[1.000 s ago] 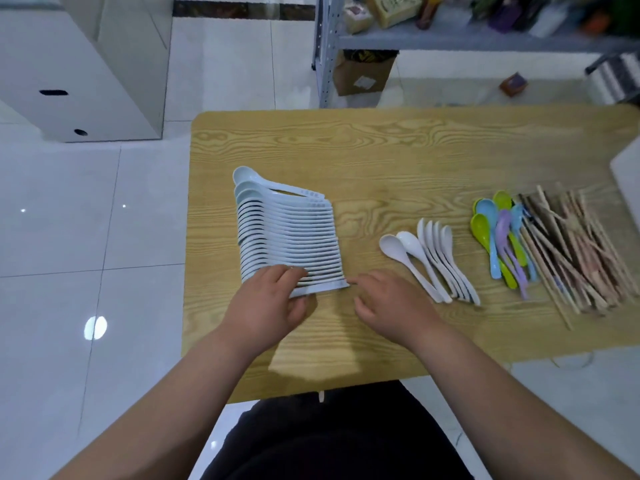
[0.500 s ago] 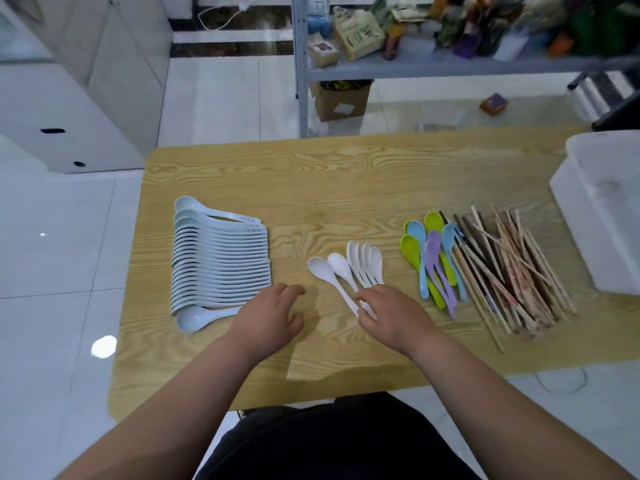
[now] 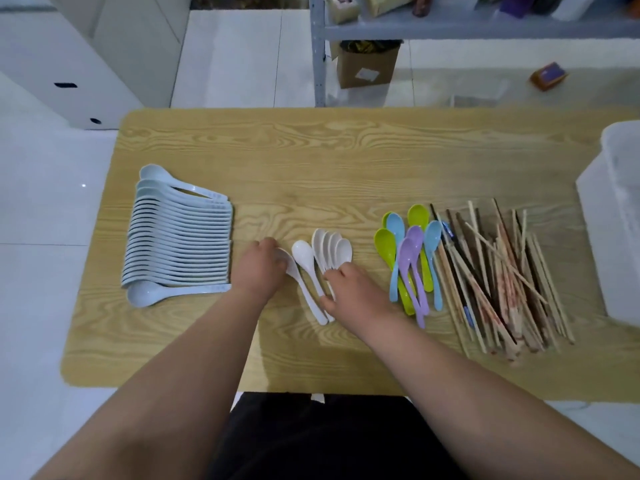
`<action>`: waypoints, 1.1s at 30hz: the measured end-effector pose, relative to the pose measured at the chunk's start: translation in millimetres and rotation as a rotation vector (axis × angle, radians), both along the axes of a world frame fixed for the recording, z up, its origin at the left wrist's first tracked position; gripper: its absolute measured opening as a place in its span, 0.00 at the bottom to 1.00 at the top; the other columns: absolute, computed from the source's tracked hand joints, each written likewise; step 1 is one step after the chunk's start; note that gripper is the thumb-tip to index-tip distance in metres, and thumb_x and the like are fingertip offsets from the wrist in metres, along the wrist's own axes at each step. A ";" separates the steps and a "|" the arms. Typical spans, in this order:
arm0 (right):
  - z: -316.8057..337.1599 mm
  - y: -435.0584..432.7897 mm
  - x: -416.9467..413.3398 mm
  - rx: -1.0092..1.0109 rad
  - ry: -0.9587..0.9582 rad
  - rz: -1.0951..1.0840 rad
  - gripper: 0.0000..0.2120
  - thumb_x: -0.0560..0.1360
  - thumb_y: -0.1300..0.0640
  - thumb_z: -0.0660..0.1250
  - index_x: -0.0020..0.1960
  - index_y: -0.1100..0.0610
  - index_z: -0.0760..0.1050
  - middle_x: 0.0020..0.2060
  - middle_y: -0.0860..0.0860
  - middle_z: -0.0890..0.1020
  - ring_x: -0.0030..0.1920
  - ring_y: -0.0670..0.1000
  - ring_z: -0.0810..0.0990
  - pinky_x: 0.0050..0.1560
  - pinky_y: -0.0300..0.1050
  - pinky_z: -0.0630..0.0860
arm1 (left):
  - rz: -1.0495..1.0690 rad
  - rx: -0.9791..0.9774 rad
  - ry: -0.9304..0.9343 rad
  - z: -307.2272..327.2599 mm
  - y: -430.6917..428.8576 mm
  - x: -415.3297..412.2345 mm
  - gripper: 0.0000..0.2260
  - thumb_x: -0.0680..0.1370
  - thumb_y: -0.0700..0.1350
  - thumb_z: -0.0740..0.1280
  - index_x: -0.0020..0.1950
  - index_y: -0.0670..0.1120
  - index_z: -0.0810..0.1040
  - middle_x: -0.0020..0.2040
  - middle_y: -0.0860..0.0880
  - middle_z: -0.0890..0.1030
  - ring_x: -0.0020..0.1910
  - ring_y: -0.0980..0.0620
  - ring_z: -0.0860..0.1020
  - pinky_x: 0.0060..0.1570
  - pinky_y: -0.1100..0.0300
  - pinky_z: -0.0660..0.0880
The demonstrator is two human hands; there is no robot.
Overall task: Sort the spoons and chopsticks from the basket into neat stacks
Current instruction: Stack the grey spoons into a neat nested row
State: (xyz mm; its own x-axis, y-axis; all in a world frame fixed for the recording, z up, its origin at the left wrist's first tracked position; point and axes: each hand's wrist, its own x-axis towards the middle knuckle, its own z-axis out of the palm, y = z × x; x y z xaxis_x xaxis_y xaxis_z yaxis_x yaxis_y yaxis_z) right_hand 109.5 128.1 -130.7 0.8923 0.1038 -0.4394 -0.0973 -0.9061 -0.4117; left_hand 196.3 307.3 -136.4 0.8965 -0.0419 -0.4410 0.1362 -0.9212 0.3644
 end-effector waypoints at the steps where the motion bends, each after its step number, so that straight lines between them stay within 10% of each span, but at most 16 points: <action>1: -2.2 3.1 1.7 -0.012 -0.003 -0.008 0.18 0.78 0.47 0.65 0.63 0.56 0.73 0.58 0.54 0.74 0.61 0.58 0.73 0.53 0.51 0.75 | 0.034 -0.024 0.000 -0.7 1.2 -1.8 0.11 0.77 0.45 0.65 0.59 0.45 0.77 0.54 0.43 0.78 0.52 0.41 0.77 0.43 0.53 0.71; 14: -8.0 49.1 -5.2 -0.288 0.030 -0.002 0.09 0.81 0.58 0.60 0.61 0.57 0.69 0.60 0.56 0.75 0.59 0.56 0.74 0.46 0.46 0.66 | 0.921 -0.909 0.278 14.9 34.0 -39.8 0.13 0.79 0.37 0.57 0.51 0.46 0.80 0.51 0.45 0.75 0.41 0.49 0.78 0.47 0.50 0.81; 28: 9.6 72.8 -13.1 -0.200 0.161 -0.193 0.17 0.78 0.60 0.61 0.67 0.57 0.69 0.57 0.56 0.76 0.55 0.59 0.77 0.42 0.47 0.69 | 0.951 -1.081 0.598 36.5 88.1 -46.2 0.02 0.81 0.38 0.63 0.52 0.42 0.74 0.34 0.48 0.70 0.30 0.52 0.70 0.33 0.58 0.69; 33: 43.3 89.4 -18.6 0.044 0.124 -0.280 0.07 0.78 0.60 0.60 0.56 0.53 0.68 0.36 0.48 0.70 0.37 0.54 0.75 0.34 0.49 0.66 | 0.909 -1.128 0.641 46.0 97.5 -42.4 0.06 0.81 0.44 0.65 0.55 0.43 0.73 0.35 0.48 0.70 0.32 0.51 0.70 0.35 0.57 0.70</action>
State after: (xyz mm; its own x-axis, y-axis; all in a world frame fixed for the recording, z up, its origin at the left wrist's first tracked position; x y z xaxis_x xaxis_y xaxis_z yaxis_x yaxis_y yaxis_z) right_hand 91.0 217.5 -87.4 0.8290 -0.1171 -0.5469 -0.3924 -0.8186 -0.4195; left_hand 153.9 404.9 -90.3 0.4894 -0.1711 -0.8551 0.8621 0.2431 0.4447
